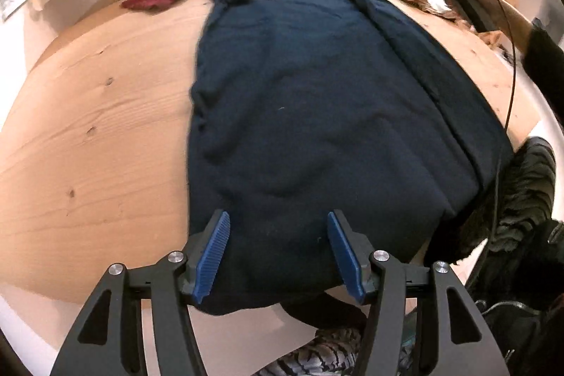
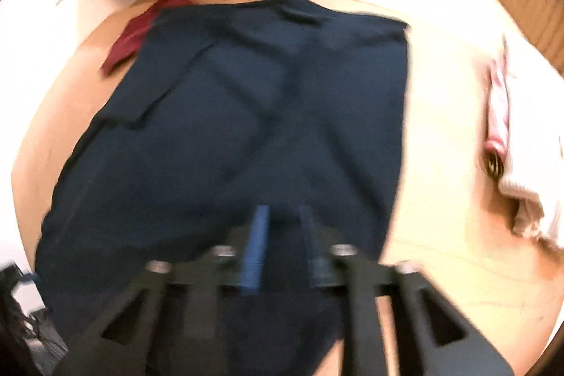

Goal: Fold clothes

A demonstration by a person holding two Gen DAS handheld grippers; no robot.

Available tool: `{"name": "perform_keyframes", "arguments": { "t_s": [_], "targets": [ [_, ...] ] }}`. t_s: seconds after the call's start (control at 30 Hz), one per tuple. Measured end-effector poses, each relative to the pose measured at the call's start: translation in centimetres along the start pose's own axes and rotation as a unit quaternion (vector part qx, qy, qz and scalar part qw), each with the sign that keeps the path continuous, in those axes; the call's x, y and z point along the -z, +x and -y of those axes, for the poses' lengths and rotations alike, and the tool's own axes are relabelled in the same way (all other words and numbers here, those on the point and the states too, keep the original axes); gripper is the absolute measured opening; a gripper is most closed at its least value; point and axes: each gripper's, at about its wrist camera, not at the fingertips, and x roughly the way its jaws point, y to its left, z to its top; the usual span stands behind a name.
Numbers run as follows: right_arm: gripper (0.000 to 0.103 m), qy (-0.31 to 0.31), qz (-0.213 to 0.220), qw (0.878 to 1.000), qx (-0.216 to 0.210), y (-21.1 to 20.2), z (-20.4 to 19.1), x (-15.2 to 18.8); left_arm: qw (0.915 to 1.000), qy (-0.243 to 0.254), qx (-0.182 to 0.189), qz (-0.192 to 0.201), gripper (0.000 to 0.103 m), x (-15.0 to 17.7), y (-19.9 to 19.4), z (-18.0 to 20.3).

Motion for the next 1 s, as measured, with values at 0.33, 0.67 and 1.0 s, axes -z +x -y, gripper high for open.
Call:
{"name": "perform_keyframes", "arguments": {
  "t_s": [0.33,0.67,1.0],
  "targets": [
    [0.013,-0.053,-0.006,0.998,0.032,2.7,-1.0,-0.1,0.9935,0.096,0.062,0.006,0.055,-3.4,1.2,7.9],
    [0.012,-0.101,-0.048,0.99,0.08,1.6,-1.6,0.8,0.9931,0.11,0.028,-0.028,0.059,-1.4,1.2,7.4],
    [0.013,0.016,-0.003,1.0,0.018,2.0,2.2,-5.2,0.9942,0.106,0.019,-0.006,0.059,-5.2,2.5,7.3]
  ]
}}
